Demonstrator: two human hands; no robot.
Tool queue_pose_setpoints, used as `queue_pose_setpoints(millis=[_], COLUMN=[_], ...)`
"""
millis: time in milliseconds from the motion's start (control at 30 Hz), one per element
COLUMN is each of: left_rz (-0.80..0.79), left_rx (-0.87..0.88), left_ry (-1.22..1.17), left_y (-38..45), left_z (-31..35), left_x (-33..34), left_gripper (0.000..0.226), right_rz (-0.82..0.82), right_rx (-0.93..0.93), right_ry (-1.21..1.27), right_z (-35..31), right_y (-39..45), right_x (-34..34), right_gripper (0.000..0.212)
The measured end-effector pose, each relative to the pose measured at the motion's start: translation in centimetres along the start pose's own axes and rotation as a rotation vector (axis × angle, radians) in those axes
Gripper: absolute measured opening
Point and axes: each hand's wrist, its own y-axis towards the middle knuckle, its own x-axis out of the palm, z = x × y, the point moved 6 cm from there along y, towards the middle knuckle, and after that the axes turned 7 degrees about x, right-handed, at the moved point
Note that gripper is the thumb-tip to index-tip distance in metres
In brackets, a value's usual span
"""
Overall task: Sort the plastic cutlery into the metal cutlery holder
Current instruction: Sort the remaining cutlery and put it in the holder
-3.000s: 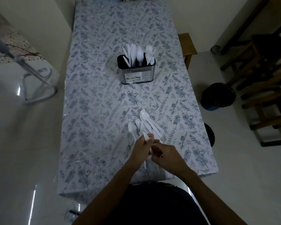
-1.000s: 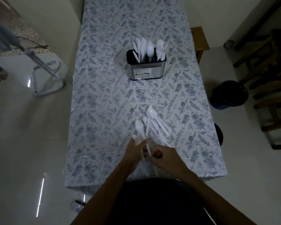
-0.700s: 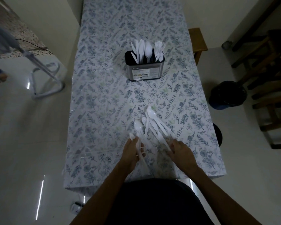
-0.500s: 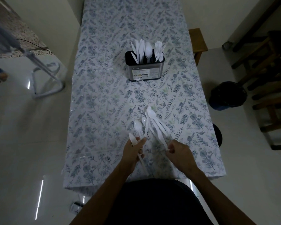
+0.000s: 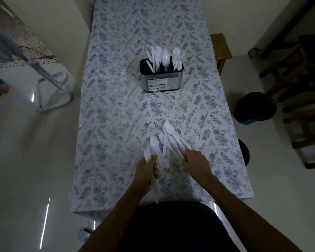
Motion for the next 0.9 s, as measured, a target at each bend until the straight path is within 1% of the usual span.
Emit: queue_pose_setpoints(millis=[67,133,200,267,333,433,533,633,700,733,767,833,900], left_rz=[0.004,0.010,-0.004,-0.032,-0.082,-0.139,-0.149,-0.115,-0.096,-0.085,-0.068,-0.032,-0.001], left_rx=[-0.010,-0.026,-0.031,-0.029,-0.030,-0.018,-0.009,-0.011,-0.047,-0.060,-0.068,-0.072,-0.071], left_ry=[-0.003,-0.027,-0.017,0.012,0.039,0.064,0.049,0.008,-0.064,-0.099,-0.129,-0.158,-0.182], left_y=[0.2,0.5,0.7,0.8,0.8,0.5,0.5,0.7,0.6,0.6,0.6,0.6,0.5], left_z=[-0.1,-0.2,-0.3,-0.6,-0.9,-0.8,-0.5,-0.4,-0.4,-0.5,-0.5,-0.5,-0.2], left_x=[-0.2,-0.4,-0.2,0.3,1.1,2.4,2.9,2.1,1.7,1.4,1.1,0.3,-0.4], left_gripper=[0.015,0.015,0.015,0.026,0.029,0.018,0.022,0.024,0.022,0.018,0.014,0.012,0.013], right_rz=[-0.011,-0.035,-0.042,-0.059,-0.110,-0.204,-0.230,-0.180,-0.035,0.053,0.107,0.097,0.057], right_rx=[0.016,0.045,0.063,0.070,0.038,-0.063,-0.124,-0.199,-0.246,-0.268,-0.285,-0.298,-0.272], right_ry=[0.014,0.078,0.200,0.353,0.454,0.505,0.577,0.522,0.394,0.288,0.192,0.071,0.045], right_z=[0.2,0.4,0.4,0.3,-0.2,-1.6,-2.9,-3.9,-4.3,-4.4,-4.5,-4.1,-3.1], right_y=[-0.3,-1.1,-2.5,-4.3,-5.6,-6.9,-6.4,-3.4,-0.8,0.4,1.4,3.2,4.5], right_x=[0.4,0.5,0.2,-0.4,-1.0,-1.6,-2.9,-4.1,-4.7,-4.7,-4.5,-3.6,-3.2], right_gripper=[0.017,0.017,0.011,0.009,0.011,0.015,0.014,0.016,0.017,0.020,0.023,0.030,0.028])
